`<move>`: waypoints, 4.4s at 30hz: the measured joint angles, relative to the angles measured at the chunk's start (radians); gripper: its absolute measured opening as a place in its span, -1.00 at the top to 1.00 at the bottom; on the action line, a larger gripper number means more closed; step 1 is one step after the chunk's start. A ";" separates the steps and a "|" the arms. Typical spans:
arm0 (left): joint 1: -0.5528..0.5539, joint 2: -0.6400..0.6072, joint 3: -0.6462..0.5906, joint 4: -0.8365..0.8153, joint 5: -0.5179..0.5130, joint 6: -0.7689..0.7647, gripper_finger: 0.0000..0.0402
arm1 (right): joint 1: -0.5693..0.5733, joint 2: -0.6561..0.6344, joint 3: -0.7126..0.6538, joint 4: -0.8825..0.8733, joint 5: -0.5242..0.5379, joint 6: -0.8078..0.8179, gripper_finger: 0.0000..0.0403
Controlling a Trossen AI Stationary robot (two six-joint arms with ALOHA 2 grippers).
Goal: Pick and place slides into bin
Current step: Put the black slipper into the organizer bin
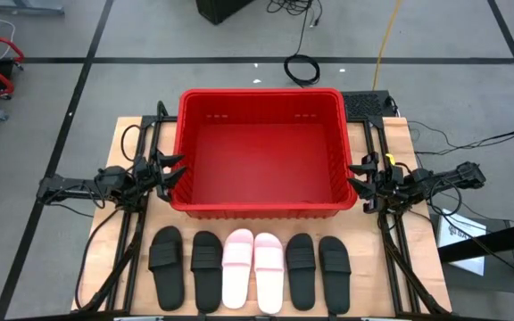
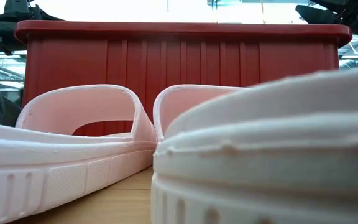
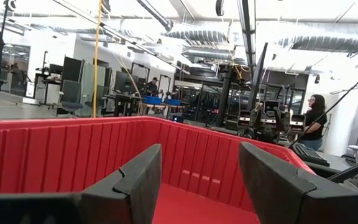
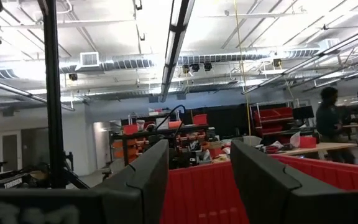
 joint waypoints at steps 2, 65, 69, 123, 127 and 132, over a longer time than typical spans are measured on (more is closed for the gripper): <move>0.000 0.000 0.000 -0.001 0.000 0.001 -0.09 | 0.000 0.000 0.000 -0.001 0.000 0.000 0.18; -0.571 0.908 1.115 -0.649 -0.229 0.260 -0.09 | 0.000 0.385 0.371 -0.091 -0.311 -0.147 0.18; -0.654 1.003 1.219 -0.752 -0.310 0.224 -0.09 | 0.000 0.385 0.372 -0.090 -0.309 -0.163 0.18; -0.829 1.836 1.995 -1.933 0.346 -0.650 -0.09 | 0.000 0.472 0.373 -0.060 -0.204 -0.164 0.18; -0.838 1.889 1.995 -1.932 0.370 -0.685 -0.09 | 0.000 0.473 0.373 -0.060 -0.204 -0.158 0.18; -0.853 1.937 1.995 -1.931 0.385 -0.720 -0.09 | 0.000 0.474 0.373 -0.060 -0.204 -0.154 0.18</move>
